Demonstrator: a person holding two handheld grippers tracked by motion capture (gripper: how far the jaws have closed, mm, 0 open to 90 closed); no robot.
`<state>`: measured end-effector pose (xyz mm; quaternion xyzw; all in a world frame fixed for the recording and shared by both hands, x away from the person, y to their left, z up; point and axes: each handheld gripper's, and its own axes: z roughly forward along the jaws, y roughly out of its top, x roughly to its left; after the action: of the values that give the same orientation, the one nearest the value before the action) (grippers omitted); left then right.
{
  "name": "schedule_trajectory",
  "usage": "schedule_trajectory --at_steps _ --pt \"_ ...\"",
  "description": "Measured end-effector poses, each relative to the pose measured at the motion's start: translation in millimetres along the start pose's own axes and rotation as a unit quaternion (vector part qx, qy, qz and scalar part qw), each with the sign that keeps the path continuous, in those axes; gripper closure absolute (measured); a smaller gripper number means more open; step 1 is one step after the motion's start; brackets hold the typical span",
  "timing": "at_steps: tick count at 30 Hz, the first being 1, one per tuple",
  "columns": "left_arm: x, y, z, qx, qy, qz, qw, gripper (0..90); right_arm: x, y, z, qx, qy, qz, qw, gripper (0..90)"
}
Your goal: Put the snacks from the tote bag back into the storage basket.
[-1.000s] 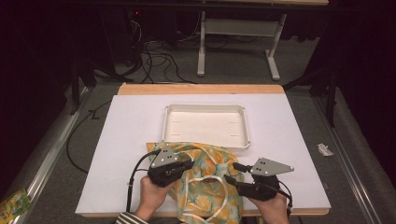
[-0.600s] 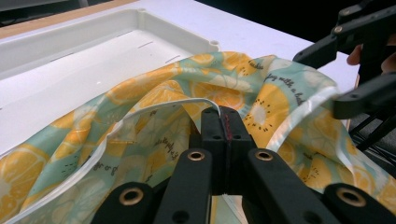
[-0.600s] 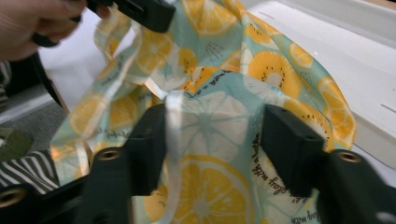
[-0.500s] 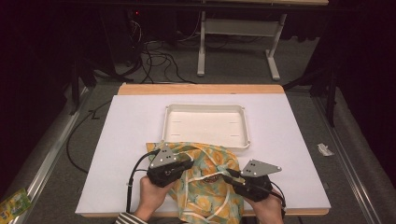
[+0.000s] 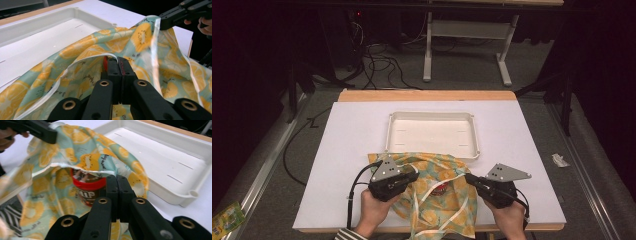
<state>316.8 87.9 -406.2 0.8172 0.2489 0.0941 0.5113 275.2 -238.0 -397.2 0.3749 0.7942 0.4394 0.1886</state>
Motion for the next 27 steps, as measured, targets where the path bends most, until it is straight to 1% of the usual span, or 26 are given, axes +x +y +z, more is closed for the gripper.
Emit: schedule_trajectory --at_steps 1,2,3,7,10,14,15,16,17,20,22,23,27 --pt "0.0 0.0 0.0 0.000 0.000 0.000 1.0000 89.5 0.0 0.0 0.0 0.000 0.000 0.000 1.0000 90.0" --pt "-0.3 -0.2 -0.3 0.000 0.000 0.001 1.0000 89.5 -2.3 -0.7 -0.4 0.000 -0.001 0.004 1.0000 90.0" --pt "-1.4 -1.2 -1.3 0.004 0.002 0.005 1.0000 89.4 -6.4 -2.2 -0.7 0.000 -0.004 0.007 1.0000 90.0" --pt "-0.7 -3.2 -2.8 0.007 0.004 0.006 0.9999 87.6 -12.0 -4.2 -0.3 0.000 -0.010 0.013 0.9999 90.0" --pt "1.4 -6.3 -5.4 0.008 0.007 0.002 0.9999 86.3 -18.0 -6.7 -0.1 0.000 -0.015 0.024 0.9996 90.0" --pt "3.9 -10.7 -10.1 0.009 0.016 0.000 0.9998 85.0 -25.6 -10.1 0.3 0.003 -0.019 0.031 0.9993 90.0" --pt "4.4 -11.8 -11.3 0.009 0.023 0.000 0.9997 84.3 -27.1 -11.0 0.4 0.003 -0.020 0.034 0.9992 90.0" --pt "3.3 -13.6 -13.3 0.014 0.044 0.009 0.9989 80.6 -29.2 -12.4 0.5 0.006 -0.021 0.040 0.9990 90.0" --pt "3.3 -13.6 -13.3 0.014 0.044 0.009 0.9989 78.2 -29.2 -12.4 0.5 0.006 -0.021 0.040 0.9990 90.0" --pt "4.2 -17.4 -17.3 0.015 0.061 0.010 0.9980 75.6 -32.4 -15.0 1.2 0.007 -0.022 0.041 0.9989 90.0" --pt "5.6 -19.4 -19.3 0.014 0.069 0.007 0.9975 71.4 -34.0 -16.3 1.5 0.009 -0.023 0.042 0.9988 90.0" --pt "6.7 -20.8 -20.4 0.012 0.078 0.005 0.9969 71.4 -34.0 -16.3 1.5 0.009 -0.023 0.042 0.9988 90.0" --pt "10.0 -25.0 -23.7 0.015 0.101 0.001 0.9947 64.5 -36.5 -17.6 1.5 0.010 -0.025 0.046 0.9986 90.0"
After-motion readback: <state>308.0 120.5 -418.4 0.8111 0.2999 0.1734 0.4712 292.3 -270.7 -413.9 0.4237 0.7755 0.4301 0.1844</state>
